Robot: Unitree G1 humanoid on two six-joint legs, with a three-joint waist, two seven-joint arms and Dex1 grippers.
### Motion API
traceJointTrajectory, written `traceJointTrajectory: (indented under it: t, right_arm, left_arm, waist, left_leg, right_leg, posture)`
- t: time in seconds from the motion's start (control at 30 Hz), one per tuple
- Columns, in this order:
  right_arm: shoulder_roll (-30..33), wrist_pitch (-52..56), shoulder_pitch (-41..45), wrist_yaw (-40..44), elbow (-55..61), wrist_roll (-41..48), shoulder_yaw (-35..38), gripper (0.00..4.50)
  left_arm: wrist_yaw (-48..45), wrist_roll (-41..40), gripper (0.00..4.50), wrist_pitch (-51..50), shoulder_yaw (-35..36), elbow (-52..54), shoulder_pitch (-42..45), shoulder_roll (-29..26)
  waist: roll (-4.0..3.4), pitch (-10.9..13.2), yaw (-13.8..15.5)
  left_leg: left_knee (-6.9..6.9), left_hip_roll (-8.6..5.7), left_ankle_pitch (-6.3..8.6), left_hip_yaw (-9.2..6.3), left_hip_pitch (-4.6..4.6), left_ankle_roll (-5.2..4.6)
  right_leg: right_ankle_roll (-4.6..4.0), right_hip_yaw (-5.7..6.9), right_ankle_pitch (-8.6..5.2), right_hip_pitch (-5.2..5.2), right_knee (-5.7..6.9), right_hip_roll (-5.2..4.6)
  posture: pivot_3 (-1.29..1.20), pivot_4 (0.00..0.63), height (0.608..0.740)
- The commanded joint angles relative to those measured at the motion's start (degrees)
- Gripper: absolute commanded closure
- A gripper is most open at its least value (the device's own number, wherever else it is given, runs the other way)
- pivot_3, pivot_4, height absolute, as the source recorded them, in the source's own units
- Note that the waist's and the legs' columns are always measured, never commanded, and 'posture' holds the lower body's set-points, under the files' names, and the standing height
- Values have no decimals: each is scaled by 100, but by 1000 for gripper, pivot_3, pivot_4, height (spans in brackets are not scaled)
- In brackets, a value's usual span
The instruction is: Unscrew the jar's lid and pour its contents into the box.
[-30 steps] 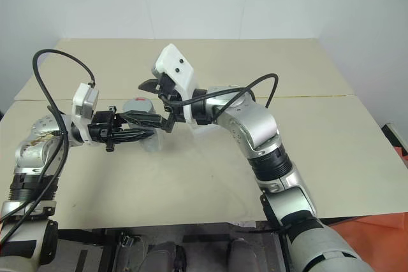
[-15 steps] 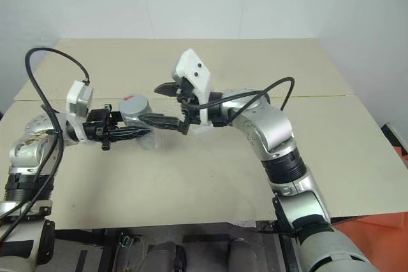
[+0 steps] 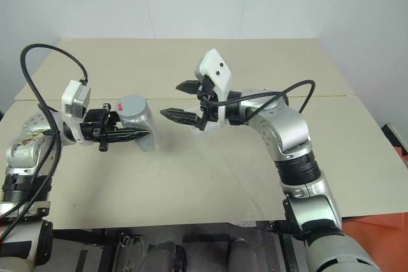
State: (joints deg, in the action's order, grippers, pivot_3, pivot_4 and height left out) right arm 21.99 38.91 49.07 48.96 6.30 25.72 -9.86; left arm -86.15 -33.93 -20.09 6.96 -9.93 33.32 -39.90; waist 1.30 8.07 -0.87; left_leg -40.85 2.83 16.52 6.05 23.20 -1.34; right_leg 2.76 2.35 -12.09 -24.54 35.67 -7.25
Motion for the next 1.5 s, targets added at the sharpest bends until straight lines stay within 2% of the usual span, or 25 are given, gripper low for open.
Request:
traceJointTrajectory:
  t: [0.03, 0.33, 0.8, 1.5]
  right_arm:
    - [27, -6, 4, 161, 450, 327, 246, 43]
    - [-454, 196, 72, 20, 876, 691, 18, 43]
    - [-1045, 74, 536, -337, 234, 147, -380, 43]
    - [-1280, 113, 674, -255, 12, 48, -437, 43]
  left_arm:
    - [1, -54, 2596, 74, 116, -66, 89, -51]
    - [-110, 106, 2596, 193, -119, -421, 269, 69]
    - [-103, 177, 2596, 253, -183, -257, 227, 133]
    - [-58, 166, 2596, 254, -152, -142, 70, 110]
  waist:
    - [0, 0, 2]
    - [0, 0, 2]
    - [0, 0, -3]
    - [0, 0, -13]
  left_leg:
    - [0, 0, 0, 0, 0, 0]
    - [0, 0, -1, 0, -1, 1]
    - [0, -1, -1, 0, 0, 2]
    - [0, 0, -2, 0, -1, 3]
  right_leg:
    - [0, 0, 0, 0, 0, 0]
    - [0, 0, 0, 0, 2, 0]
    - [0, 0, 0, 0, 1, 0]
    - [0, 1, 0, 0, 2, 0]
  posture:
    - [0, 150, 740]
    - [0, 150, 740]
    - [0, 150, 740]
    - [0, 150, 740]
